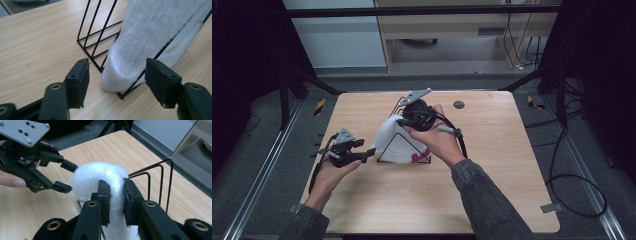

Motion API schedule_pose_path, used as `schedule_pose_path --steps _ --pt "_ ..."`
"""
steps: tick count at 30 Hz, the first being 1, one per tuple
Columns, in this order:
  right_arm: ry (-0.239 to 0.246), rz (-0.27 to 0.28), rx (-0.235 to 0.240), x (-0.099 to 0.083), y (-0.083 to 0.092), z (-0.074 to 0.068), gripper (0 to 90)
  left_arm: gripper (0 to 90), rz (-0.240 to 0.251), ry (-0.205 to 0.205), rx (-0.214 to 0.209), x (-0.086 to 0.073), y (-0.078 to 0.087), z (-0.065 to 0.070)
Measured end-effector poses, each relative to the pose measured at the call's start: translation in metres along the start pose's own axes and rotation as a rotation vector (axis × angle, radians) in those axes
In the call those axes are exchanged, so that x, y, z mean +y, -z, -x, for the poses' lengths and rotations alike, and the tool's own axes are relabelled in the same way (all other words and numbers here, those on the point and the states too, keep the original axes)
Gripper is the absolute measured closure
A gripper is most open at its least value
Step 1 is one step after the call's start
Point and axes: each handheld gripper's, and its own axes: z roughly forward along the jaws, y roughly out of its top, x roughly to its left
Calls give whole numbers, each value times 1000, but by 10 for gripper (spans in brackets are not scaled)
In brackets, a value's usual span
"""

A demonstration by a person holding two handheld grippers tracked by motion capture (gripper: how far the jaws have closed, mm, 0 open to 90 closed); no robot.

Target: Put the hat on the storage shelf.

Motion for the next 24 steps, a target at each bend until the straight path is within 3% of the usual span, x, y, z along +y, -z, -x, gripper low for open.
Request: schedule_pose_path --steps 8,13,16,24 --pt "-6 -7 -1 -2 1 0 726 179 1 25 4 1 4 -2" --pt "-12 -17 -10 -8 5 1 633 98 24 46 18 2 8 -3" --pt "-23 -24 -14 -13 8 2 602 75 40 64 16 2 12 -5" --pt "-32 -21 -18 -20 16 4 581 71 61 69 8 2 13 -4"
